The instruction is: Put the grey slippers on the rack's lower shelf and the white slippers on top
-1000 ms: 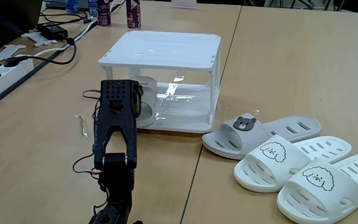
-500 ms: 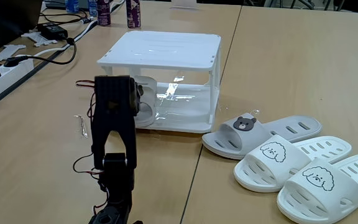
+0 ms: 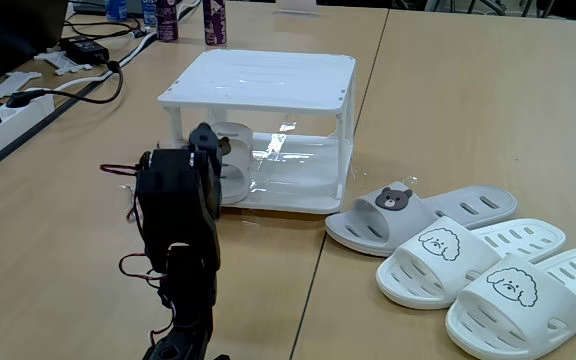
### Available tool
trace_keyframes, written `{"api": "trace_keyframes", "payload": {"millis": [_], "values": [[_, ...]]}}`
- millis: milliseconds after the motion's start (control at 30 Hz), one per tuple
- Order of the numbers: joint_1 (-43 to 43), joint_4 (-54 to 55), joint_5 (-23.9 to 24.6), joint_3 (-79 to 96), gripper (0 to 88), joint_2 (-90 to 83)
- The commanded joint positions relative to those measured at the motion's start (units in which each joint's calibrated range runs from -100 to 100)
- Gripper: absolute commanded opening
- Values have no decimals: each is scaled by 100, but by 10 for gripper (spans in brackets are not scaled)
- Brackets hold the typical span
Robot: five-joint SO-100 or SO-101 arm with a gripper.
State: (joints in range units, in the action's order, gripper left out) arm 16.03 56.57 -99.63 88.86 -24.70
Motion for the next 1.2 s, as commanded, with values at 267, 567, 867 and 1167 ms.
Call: {"api": "trace_keyframes", "payload": {"millis": [267,567,867,1167], "values": [[-1587,2186,-37,275,11,2794],[-3116,2247,-37,-2413,110,4628],[-3174,2169,-37,-4154,242,5672],[-3371,1643,-37,-5616,311,6378]]}}
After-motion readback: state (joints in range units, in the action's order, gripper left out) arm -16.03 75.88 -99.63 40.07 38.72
